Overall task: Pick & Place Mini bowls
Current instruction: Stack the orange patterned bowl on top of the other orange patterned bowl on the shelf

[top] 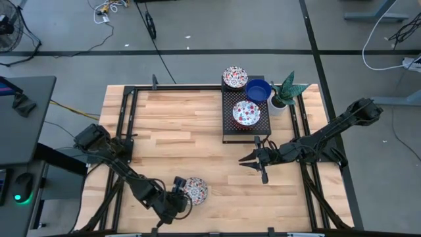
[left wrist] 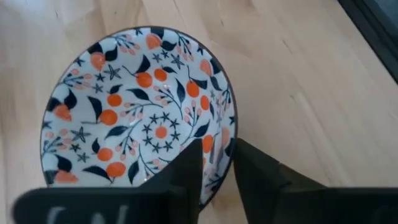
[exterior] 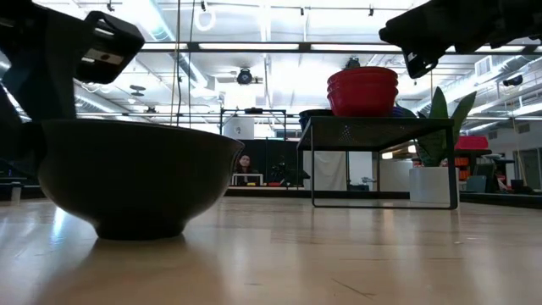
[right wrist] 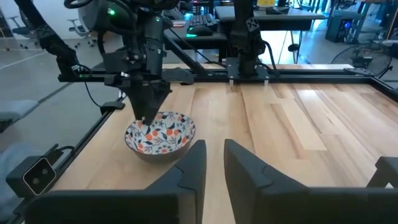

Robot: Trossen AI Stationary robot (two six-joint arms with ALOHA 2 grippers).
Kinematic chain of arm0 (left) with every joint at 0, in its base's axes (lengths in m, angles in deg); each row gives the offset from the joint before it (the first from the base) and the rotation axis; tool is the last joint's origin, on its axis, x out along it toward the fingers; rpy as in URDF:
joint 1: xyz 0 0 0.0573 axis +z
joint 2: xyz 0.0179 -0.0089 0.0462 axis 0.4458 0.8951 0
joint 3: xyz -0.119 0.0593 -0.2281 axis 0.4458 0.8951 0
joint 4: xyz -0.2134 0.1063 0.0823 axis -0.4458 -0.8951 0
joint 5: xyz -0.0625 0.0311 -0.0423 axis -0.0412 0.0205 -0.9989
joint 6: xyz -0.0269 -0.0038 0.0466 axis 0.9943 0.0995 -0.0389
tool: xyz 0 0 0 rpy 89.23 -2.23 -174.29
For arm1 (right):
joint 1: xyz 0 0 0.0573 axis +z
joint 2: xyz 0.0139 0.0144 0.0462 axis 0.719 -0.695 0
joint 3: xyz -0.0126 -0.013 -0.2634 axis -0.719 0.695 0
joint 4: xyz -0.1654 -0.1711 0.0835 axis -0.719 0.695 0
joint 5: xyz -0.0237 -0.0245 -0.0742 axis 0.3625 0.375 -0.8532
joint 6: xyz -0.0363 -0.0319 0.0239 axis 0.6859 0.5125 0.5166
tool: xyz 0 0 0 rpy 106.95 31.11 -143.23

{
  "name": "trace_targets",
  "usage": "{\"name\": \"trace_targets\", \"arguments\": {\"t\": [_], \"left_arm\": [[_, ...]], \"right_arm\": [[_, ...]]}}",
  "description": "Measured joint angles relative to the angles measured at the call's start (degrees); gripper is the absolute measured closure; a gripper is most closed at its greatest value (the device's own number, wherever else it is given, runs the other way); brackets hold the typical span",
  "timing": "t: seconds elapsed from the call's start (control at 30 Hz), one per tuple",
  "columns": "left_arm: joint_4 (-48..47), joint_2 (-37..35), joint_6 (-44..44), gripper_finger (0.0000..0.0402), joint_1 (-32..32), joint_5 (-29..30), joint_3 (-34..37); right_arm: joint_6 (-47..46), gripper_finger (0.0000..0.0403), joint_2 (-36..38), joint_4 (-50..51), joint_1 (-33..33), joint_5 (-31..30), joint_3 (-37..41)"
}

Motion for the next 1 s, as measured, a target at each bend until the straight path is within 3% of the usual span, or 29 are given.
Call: {"name": "trace_targets", "arguments": {"t": [0.27, 0.67, 0.87, 1.0], "left_arm": [[-2.9, 0.0, 0.0, 0.0360, 0.3, 0.8, 0.0], [-3.0, 0.0, -0.5, 0.0316, 2.4, -1.1, 0.0], [-2.7, -0.1, -1.4, 0.0382, 3.2, -0.8, -0.1], [-2.6, -0.7, -3.2, 0.0387, 3.2, -1.0, 0.0]], "right_arm": [[0.0, 0.0344, 0.0, 0.0, 1.4, 0.0, 0.0], [0.0, 0.0344, 0.0, -0.1, 2.2, 0.0, 0.0], [0.0, 0.0344, 0.0, -0.1, 2.2, 0.0, 0.0], [-1.6, 0.0344, 0.0, -0.1, 2.2, 0.0, 0.0]]}}
